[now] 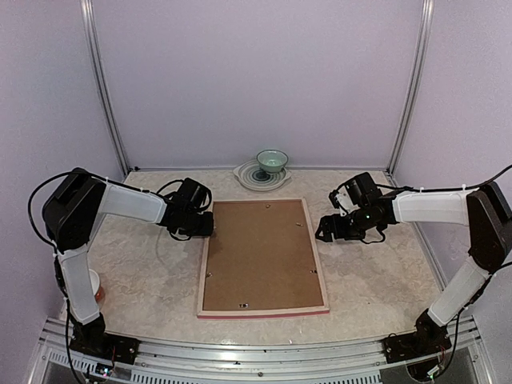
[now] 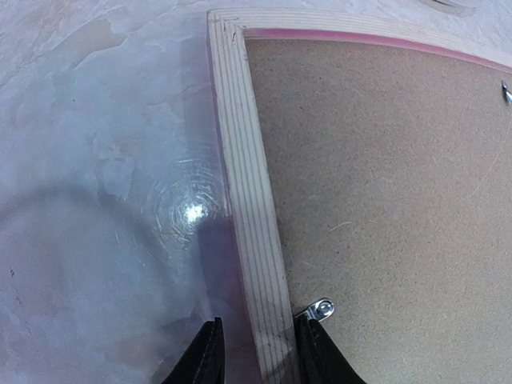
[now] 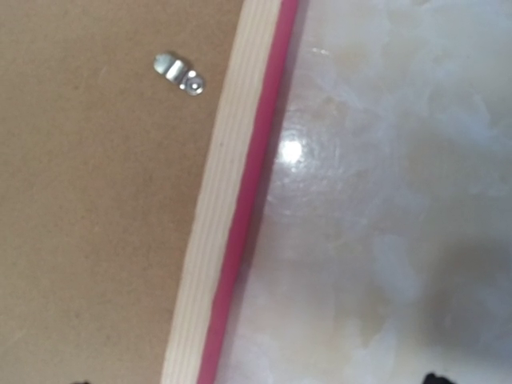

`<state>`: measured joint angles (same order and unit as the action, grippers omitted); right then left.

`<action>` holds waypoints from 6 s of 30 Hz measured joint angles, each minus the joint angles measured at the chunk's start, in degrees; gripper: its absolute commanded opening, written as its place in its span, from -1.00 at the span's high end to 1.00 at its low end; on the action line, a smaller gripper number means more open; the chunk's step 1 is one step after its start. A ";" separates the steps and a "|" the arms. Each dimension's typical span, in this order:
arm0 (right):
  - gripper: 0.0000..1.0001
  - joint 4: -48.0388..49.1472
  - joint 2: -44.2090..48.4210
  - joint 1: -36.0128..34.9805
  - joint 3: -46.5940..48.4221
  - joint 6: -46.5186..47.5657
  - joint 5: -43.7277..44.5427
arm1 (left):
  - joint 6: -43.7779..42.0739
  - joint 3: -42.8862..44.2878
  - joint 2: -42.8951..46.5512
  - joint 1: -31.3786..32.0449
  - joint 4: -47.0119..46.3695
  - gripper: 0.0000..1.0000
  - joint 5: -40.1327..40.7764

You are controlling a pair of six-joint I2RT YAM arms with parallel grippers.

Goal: Put the photo into the frame
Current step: Press the fastener onto the backboard.

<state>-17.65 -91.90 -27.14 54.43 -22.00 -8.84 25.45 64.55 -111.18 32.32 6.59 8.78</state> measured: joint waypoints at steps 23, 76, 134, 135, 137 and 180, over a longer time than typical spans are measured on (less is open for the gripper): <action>-0.78 -0.28 -0.13 0.33 0.44 0.00 -0.59 | 2.69 -8.98 7.26 -2.67 -6.93 -0.35 0.72; -0.57 -6.47 -30.10 -0.39 32.11 5.11 1.46 | 6.51 -20.52 5.88 -6.91 -30.21 -0.15 -15.23; -0.35 -12.37 -30.49 -0.68 35.80 2.34 6.27 | 7.34 -19.71 5.29 -7.21 -30.05 -0.14 -17.11; -0.35 -12.41 -30.58 -0.68 36.02 2.34 6.54 | 7.34 -19.71 5.29 -7.21 -30.05 -0.14 -17.18; -0.35 -12.55 -30.60 -0.68 36.15 2.34 6.95 | 7.34 -19.71 5.29 -7.21 -30.05 -0.14 -17.25; 0.18 -12.74 -31.61 -2.45 36.48 1.01 7.76 | 7.76 -18.21 3.91 -7.65 -29.83 -0.05 -17.55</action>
<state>-30.39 -123.50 -29.58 90.91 -20.99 -1.08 33.21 46.35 -107.26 24.67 -23.24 -8.78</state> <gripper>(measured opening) 0.389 0.525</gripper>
